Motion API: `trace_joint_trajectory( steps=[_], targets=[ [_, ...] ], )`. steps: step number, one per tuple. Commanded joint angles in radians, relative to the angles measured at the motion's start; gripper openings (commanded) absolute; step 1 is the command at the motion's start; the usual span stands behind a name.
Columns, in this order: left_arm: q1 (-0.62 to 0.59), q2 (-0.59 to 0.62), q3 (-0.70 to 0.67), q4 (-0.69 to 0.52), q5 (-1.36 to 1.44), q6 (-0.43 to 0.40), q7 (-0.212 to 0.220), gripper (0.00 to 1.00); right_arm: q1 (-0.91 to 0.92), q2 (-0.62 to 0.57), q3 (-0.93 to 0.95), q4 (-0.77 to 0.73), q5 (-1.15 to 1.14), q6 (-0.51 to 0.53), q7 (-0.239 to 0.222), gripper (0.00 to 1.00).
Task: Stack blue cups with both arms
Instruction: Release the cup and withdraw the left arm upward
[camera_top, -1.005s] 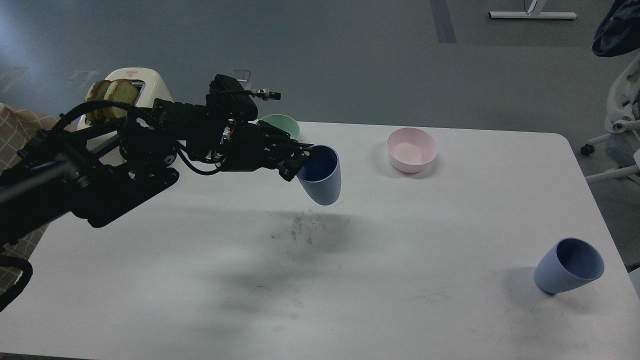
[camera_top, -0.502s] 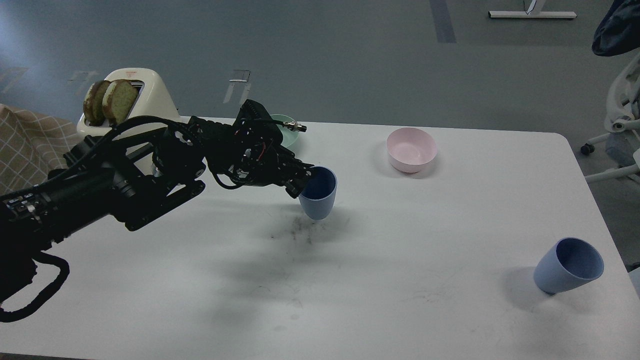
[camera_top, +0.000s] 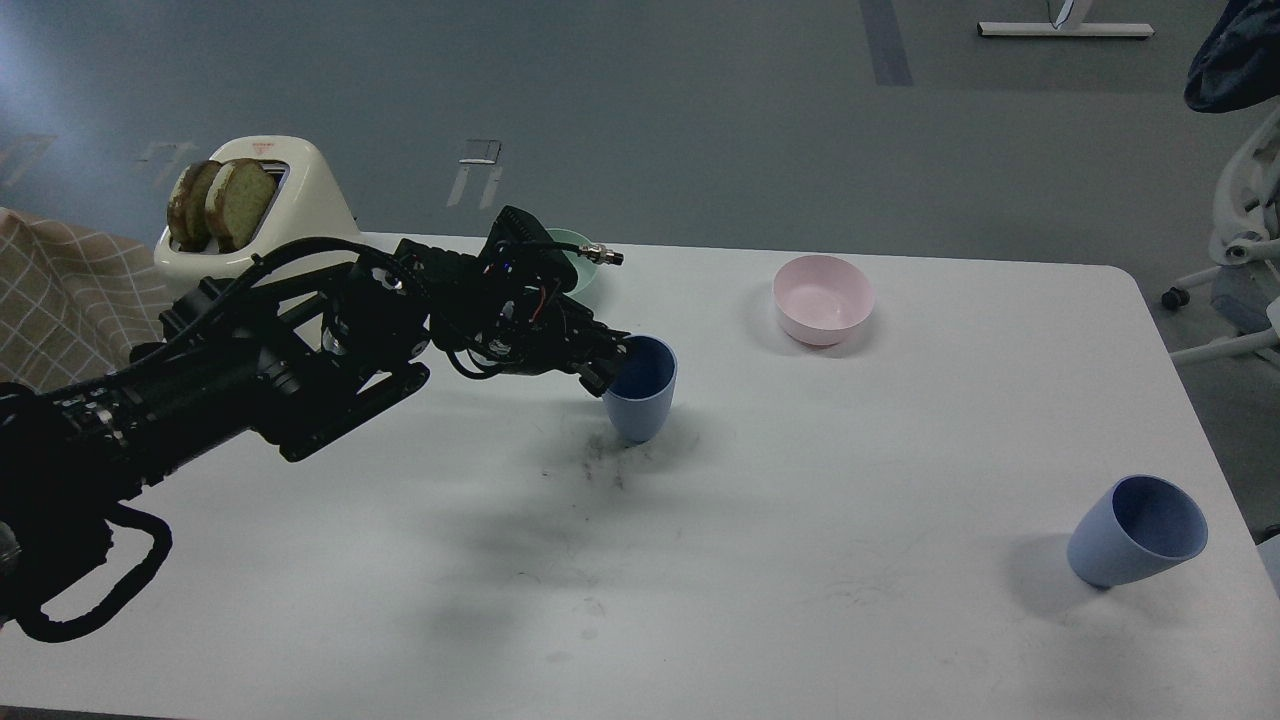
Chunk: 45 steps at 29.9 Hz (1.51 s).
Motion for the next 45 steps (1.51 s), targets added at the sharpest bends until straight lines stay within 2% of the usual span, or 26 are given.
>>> trace_joint_trajectory(
  steps=[1,2,9,11,12,14,15,18,20,24,28,30,35,39,42,44,45],
  targets=[
    [-0.005,-0.002,-0.002,-0.007,-0.002,0.002,0.000,0.40,0.000,0.000,0.000,0.000,0.000,0.000,0.000,1.00],
    [-0.007,-0.002,-0.002,-0.009,-0.005,0.003,-0.001,0.46,0.000,0.000,0.000,0.000,0.000,0.000,0.000,1.00],
    [-0.019,0.001,-0.010,-0.012,-0.017,0.003,-0.001,0.50,0.000,-0.004,0.000,0.000,0.000,0.002,-0.001,1.00],
    [-0.030,0.004,-0.017,-0.013,-0.030,0.006,-0.001,0.60,0.000,-0.007,0.000,0.000,0.000,0.003,-0.003,1.00],
    [-0.044,0.009,-0.022,-0.013,-0.060,0.009,-0.003,0.68,-0.003,-0.011,0.000,0.000,-0.001,0.006,-0.004,1.00],
    [-0.062,0.015,-0.034,-0.013,-0.112,0.017,-0.003,0.75,-0.014,-0.021,-0.003,0.001,-0.001,0.013,-0.006,1.00],
    [-0.076,0.033,-0.054,-0.013,-0.181,0.031,-0.003,0.83,-0.035,-0.047,-0.020,0.003,-0.003,0.022,-0.006,1.00],
    [-0.079,0.085,-0.079,0.000,-0.368,0.083,-0.003,0.96,-0.058,-0.075,-0.032,0.024,-0.003,0.044,-0.006,1.00],
    [-0.077,0.102,-0.080,0.002,-0.440,0.116,-0.003,0.97,-0.061,-0.083,-0.032,0.031,-0.005,0.044,-0.006,1.00],
    [-0.068,0.182,-0.083,0.002,-0.736,0.244,-0.014,0.98,-0.095,-0.176,-0.051,0.098,-0.023,0.044,-0.006,1.00],
    [-0.065,0.231,-0.132,0.002,-0.990,0.281,-0.015,0.98,-0.156,-0.262,-0.091,0.208,-0.073,0.044,-0.003,1.00],
    [-0.044,0.251,-0.219,0.002,-1.169,0.281,-0.014,0.98,-0.167,-0.300,-0.095,0.274,-0.174,0.044,-0.003,1.00],
    [0.039,0.250,-0.417,0.025,-1.430,0.272,-0.012,0.98,-0.156,-0.308,-0.098,0.325,-0.394,0.044,-0.004,1.00],
    [0.076,0.230,-0.504,0.077,-1.544,0.253,-0.011,0.98,-0.163,-0.310,-0.136,0.374,-0.555,0.044,-0.004,1.00],
    [0.081,0.204,-0.537,0.155,-1.659,0.204,-0.008,0.98,-0.166,-0.328,-0.193,0.434,-0.770,0.044,-0.003,1.00],
    [0.078,0.199,-0.545,0.250,-1.752,0.084,-0.008,0.98,-0.169,-0.360,-0.244,0.474,-0.956,0.044,-0.001,1.00],
    [0.078,0.199,-0.545,0.250,-1.752,0.083,-0.008,0.98,-0.169,-0.360,-0.244,0.474,-0.957,0.044,-0.001,1.00]
  ],
)
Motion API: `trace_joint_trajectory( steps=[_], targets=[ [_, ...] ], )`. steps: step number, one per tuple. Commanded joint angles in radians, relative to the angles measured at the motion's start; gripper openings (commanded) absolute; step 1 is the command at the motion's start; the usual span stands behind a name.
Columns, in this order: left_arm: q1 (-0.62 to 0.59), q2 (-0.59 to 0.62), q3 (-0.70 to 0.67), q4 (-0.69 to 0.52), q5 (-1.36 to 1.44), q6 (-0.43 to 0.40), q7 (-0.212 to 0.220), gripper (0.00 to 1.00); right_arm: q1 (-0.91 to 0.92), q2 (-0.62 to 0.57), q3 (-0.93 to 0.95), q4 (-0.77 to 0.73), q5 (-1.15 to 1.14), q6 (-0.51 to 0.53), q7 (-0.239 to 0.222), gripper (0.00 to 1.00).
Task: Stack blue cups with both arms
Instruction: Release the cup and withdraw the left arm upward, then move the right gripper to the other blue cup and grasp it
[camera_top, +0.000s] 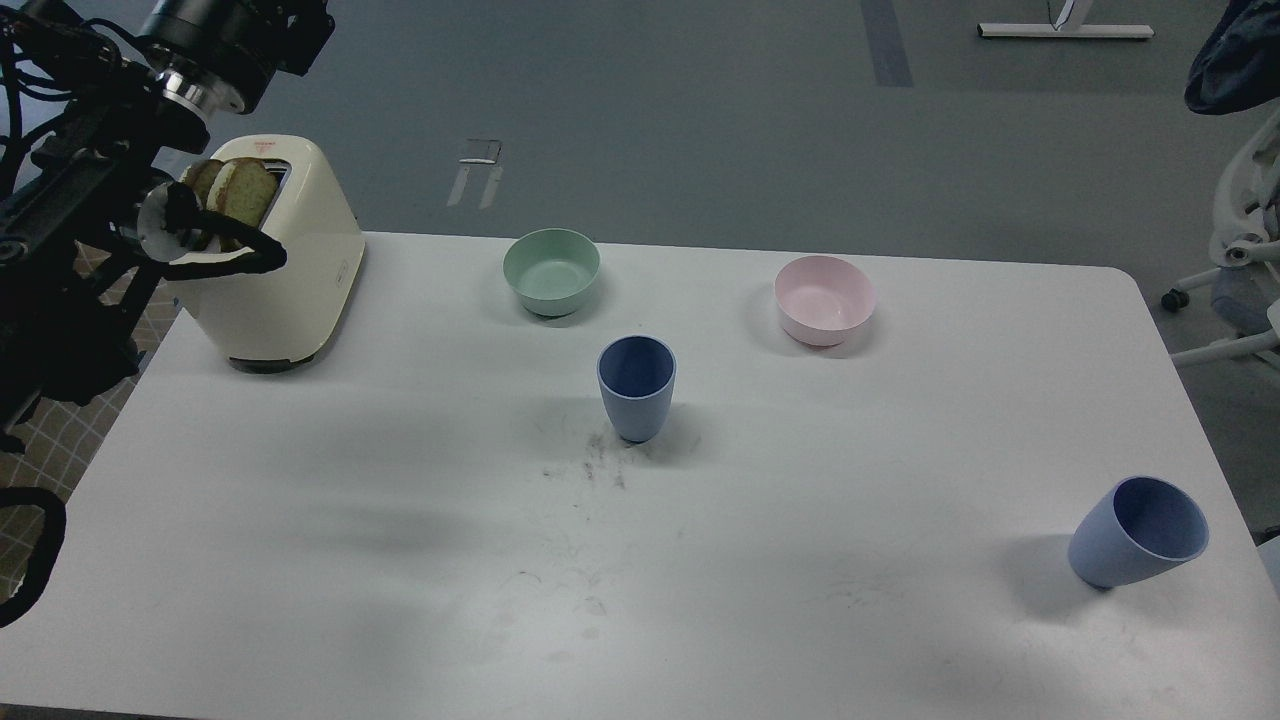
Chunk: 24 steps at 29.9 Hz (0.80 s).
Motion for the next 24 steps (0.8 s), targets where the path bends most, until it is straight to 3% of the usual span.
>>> trace_joint_trajectory(
  steps=[1,3,15,24],
  targets=[
    [-0.007,-0.009,-0.010,0.128,-0.116,-0.156,0.000,0.98,-0.001,-0.027,-0.068,0.043,-0.225,0.000,0.004,1.00],
    [-0.013,-0.028,-0.010,0.191,-0.156,-0.212,0.003,0.98,-0.004,-0.031,-0.096,0.057,-0.315,0.000,0.008,1.00],
    [-0.036,-0.115,-0.024,0.199,-0.241,-0.227,0.003,0.98,-0.191,-0.040,-0.120,0.072,-0.670,0.000,0.008,1.00],
    [-0.047,-0.150,-0.022,0.197,-0.241,-0.226,0.006,0.98,-0.291,-0.049,-0.132,0.074,-0.695,0.000,0.008,0.99]
  ],
)
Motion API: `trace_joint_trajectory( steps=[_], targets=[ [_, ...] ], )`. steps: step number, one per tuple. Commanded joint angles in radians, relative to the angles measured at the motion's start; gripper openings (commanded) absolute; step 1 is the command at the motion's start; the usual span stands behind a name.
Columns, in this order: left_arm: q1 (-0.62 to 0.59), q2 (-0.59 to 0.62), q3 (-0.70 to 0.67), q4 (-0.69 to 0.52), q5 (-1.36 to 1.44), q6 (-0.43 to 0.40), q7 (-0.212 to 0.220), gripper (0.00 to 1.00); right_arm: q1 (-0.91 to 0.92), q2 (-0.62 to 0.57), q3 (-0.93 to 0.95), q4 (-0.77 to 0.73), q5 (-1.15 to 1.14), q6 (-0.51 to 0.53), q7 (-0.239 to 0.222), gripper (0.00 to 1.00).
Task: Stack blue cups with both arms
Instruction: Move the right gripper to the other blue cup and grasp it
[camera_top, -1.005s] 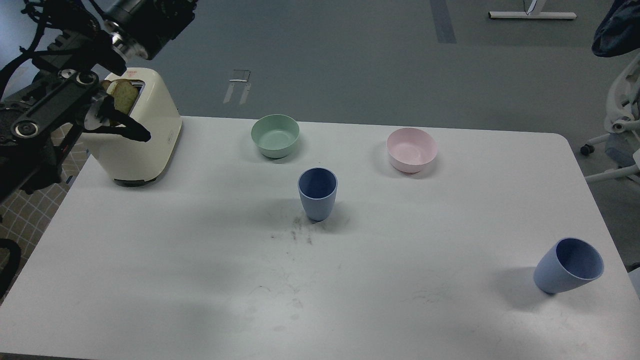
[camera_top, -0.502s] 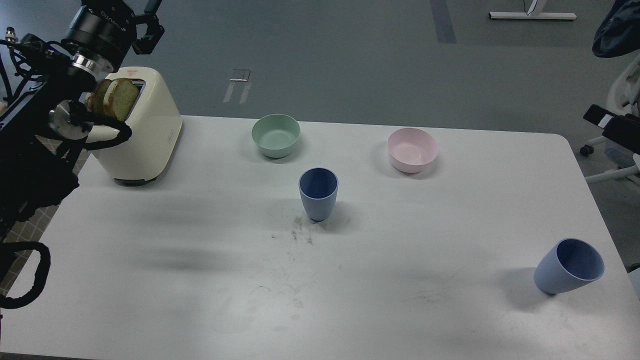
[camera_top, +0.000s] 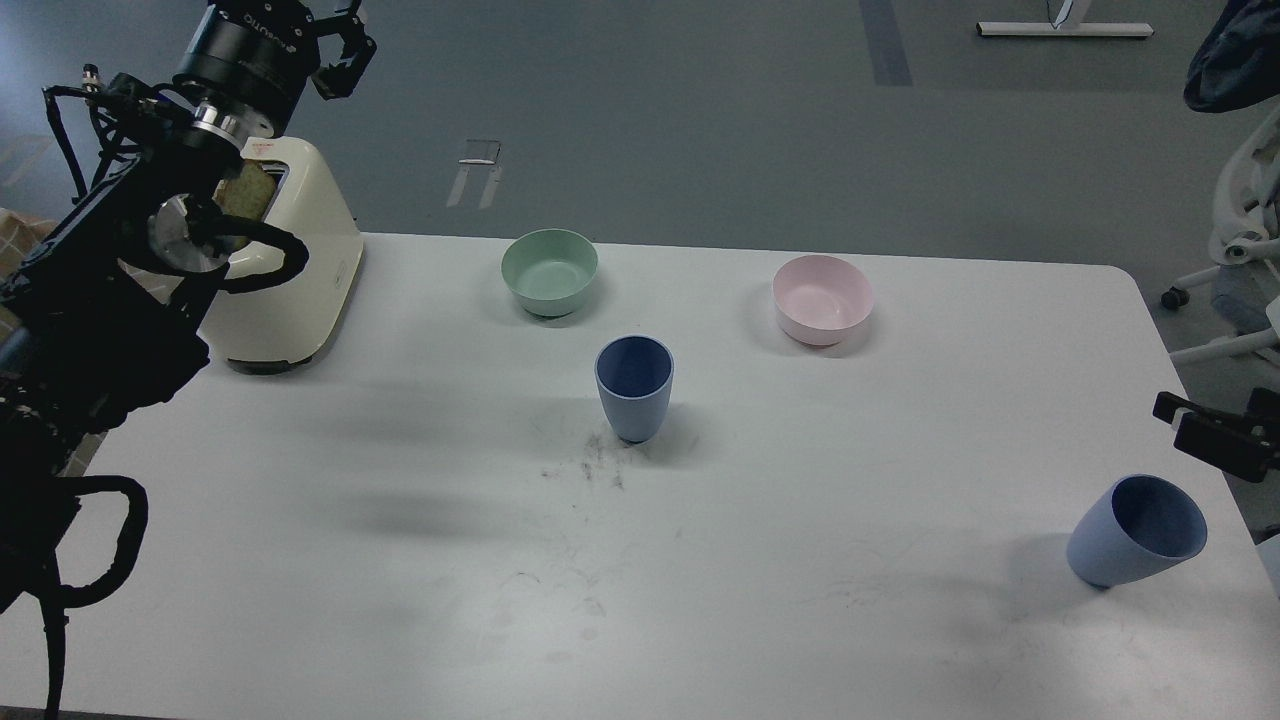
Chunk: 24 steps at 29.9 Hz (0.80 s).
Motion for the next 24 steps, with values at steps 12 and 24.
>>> trace_joint_trajectory(
  steps=[12,24],
  targets=[
    [-0.004,-0.001,0.008,-0.003,0.002,0.002,0.002,0.98,-0.096,-0.002,-0.010,0.008,-0.002,0.000,0.000,0.83],
    [-0.001,0.005,0.009,-0.003,0.002,-0.001,-0.003,0.98,-0.106,0.006,-0.031,0.012,-0.095,0.000,-0.012,0.67]
  ],
)
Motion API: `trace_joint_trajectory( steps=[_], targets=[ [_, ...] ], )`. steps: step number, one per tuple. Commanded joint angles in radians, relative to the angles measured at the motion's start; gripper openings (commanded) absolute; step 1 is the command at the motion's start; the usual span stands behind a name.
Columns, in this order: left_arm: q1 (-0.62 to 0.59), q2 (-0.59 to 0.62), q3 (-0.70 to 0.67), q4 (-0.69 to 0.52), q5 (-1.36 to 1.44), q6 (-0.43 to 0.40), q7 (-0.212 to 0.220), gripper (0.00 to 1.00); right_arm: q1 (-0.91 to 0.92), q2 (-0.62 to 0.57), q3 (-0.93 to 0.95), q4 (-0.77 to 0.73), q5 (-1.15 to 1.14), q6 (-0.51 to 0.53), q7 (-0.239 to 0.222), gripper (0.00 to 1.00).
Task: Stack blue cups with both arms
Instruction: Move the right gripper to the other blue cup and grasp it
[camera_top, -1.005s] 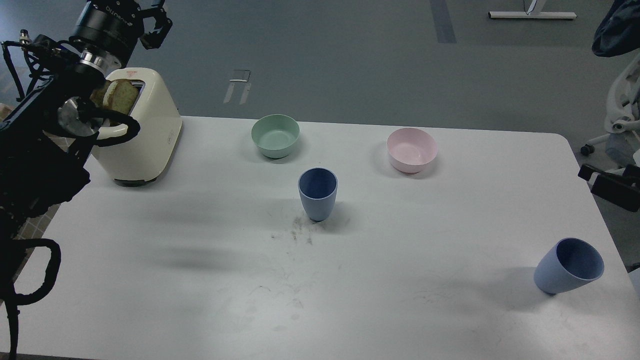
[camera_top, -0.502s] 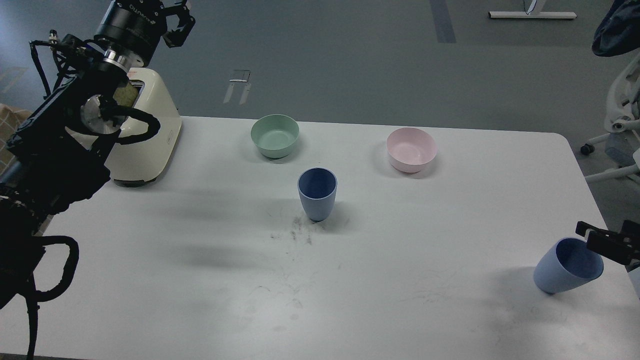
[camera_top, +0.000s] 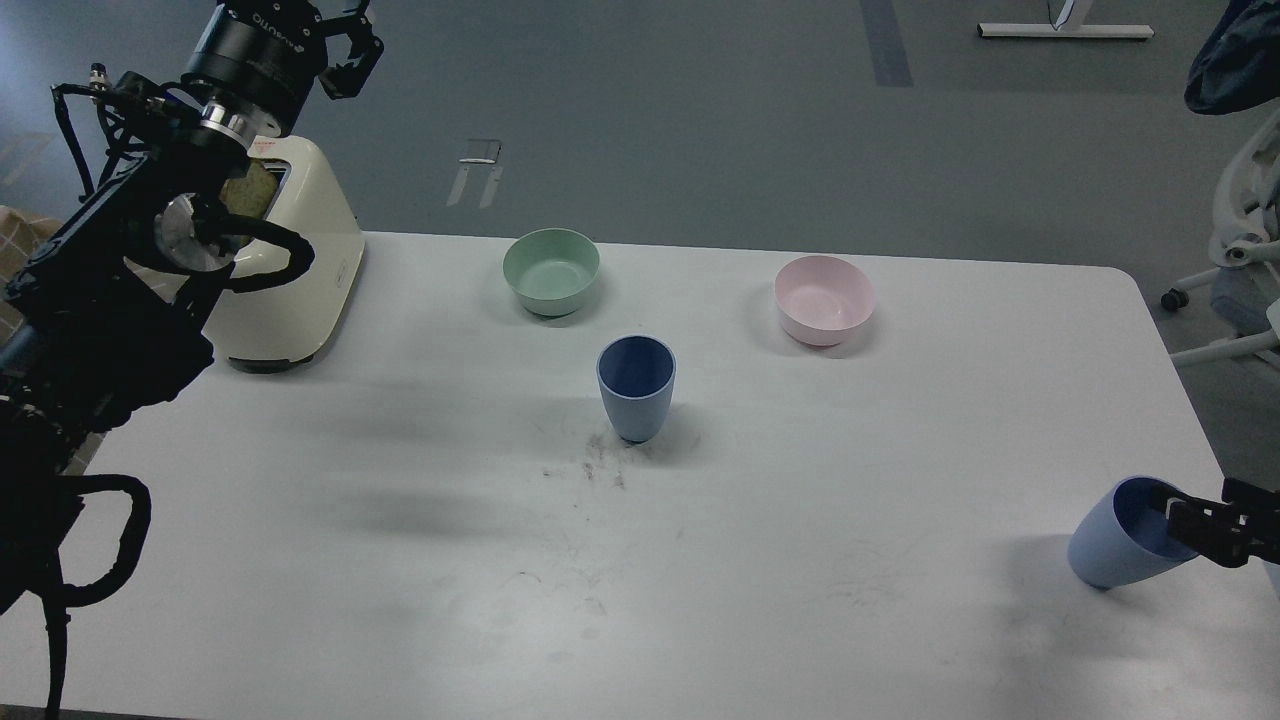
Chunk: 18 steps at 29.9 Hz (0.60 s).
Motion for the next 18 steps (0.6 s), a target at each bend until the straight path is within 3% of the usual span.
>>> trace_joint_trajectory(
  steps=[1,18],
  targets=[
    [0.002,0.001,0.003,0.000,0.000,-0.001,-0.001,0.98,0.000,0.003,-0.001,0.001,-0.009,0.000,-0.011,0.66],
    [-0.001,0.004,0.009,0.000,0.014,-0.001,-0.007,0.98,0.003,0.023,-0.033,0.006,-0.010,0.000,-0.020,0.46]
  ],
)
